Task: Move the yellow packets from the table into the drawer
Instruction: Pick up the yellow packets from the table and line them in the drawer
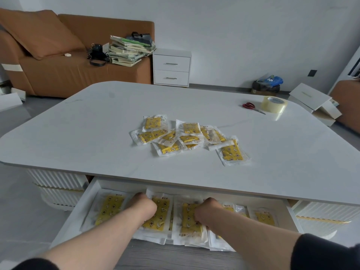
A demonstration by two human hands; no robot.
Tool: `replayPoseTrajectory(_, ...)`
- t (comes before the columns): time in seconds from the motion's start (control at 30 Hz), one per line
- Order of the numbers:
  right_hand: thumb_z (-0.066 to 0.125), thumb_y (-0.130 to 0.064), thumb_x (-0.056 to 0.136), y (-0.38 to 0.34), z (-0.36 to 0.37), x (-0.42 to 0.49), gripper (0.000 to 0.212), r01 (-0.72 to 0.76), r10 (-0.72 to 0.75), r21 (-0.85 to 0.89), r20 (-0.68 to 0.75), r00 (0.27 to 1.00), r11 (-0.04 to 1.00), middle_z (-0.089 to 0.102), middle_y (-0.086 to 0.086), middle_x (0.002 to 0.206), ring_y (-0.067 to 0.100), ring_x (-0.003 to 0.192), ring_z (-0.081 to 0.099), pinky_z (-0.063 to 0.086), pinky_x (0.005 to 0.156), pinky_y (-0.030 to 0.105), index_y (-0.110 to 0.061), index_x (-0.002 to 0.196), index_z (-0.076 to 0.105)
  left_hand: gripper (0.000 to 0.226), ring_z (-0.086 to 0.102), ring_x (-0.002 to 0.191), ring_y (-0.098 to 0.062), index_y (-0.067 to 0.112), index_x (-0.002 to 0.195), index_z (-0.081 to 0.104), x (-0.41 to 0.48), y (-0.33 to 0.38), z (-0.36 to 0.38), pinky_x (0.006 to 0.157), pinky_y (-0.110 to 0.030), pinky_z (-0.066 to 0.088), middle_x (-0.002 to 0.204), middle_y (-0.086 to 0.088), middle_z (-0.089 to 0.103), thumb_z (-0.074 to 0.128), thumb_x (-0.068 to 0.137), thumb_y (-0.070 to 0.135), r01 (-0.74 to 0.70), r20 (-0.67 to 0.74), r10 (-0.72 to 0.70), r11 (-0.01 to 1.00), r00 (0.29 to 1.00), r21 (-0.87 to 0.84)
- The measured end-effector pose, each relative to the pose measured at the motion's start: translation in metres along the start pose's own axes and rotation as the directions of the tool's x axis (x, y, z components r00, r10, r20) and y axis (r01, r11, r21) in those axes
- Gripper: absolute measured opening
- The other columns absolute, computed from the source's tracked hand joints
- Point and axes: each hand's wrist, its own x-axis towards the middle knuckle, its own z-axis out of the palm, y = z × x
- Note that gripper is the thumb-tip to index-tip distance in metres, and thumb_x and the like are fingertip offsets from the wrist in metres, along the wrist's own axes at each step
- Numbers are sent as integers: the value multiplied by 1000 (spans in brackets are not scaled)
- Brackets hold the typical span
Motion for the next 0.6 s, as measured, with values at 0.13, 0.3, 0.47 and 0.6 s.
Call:
replayPoseTrajectory(0.13,50,-1,96,1,2,6,25,59,-63,-269,-5,998,961,52,11,90,29,84,48,37,73,33,-6,121,51,40,54,77,-19,5,125,53,4,-3,-2,54,-24,43,105,-9,61,63,86,8,20,8,-20,998,1000,53)
replayPoseTrajectory(0.3,50,-2,95,-3,7,5,16,20,-31,-243,-42,999,970,32,9,73,27,67,34,38,76,34,-7,82,43,42,57,89,-23,2,129,50,10,-6,-5,63,-25,45,118,-12,60,59,88,4,30,-7,-30,997,1000,78)
replayPoseTrajectory(0.47,49,0,95,-9,7,4,30,79,-88,-227,-31,996,971,25,7,71,24,77,32,37,72,26,-5,68,38,51,58,113,-27,4,136,44,10,-9,-4,71,-25,46,129,-13,55,57,87,3,19,-23,-18,997,1000,71)
replayPoseTrajectory(0.6,55,-9,86,0,8,17,23,181,-189,-66,-142,972,981,37,0,73,17,74,52,51,80,28,-2,108,54,52,56,115,-24,6,138,41,5,-9,-6,71,-24,44,132,-11,54,55,88,6,-19,-51,27,990,998,138)
